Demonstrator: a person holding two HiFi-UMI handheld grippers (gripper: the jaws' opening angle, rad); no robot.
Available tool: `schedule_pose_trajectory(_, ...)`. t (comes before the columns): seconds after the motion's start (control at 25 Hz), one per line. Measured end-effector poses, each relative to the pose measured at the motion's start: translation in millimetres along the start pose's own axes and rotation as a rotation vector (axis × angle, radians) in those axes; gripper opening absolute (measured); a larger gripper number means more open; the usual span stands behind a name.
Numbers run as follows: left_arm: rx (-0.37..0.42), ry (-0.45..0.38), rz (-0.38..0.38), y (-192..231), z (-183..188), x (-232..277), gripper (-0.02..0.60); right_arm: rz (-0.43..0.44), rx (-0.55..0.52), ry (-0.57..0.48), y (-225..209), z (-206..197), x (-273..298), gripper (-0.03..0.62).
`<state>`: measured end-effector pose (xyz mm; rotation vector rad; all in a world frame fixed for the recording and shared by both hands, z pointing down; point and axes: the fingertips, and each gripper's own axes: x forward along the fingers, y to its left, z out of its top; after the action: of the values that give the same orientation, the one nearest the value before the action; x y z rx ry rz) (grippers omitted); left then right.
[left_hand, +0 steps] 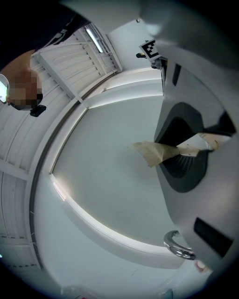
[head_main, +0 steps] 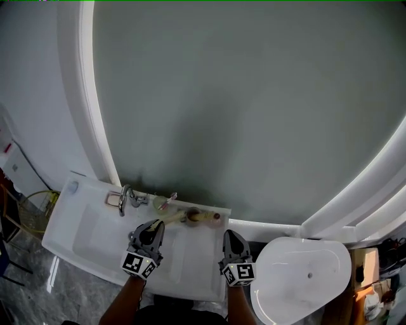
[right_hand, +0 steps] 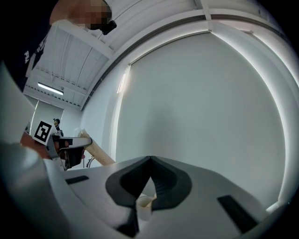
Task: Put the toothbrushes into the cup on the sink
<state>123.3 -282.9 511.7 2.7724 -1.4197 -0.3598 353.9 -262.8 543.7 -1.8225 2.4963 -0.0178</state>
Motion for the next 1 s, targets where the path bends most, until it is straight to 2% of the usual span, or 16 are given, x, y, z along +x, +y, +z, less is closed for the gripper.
schedule_pose_trajectory(0.2, -0.008, -0.008, 0.008, -3.4, 5.0, -6.7, 0.044, 0.011, -0.059, 0.027, 10.7, -2.5, -8.5, 0.028)
schedule_pose_trajectory(1.0, -0.015, -0.016, 0.007, -8.3, 8.1, -10.1, 0.044, -0.001, -0.039, -0.023, 17.6, 18.1, -18.4, 0.028)
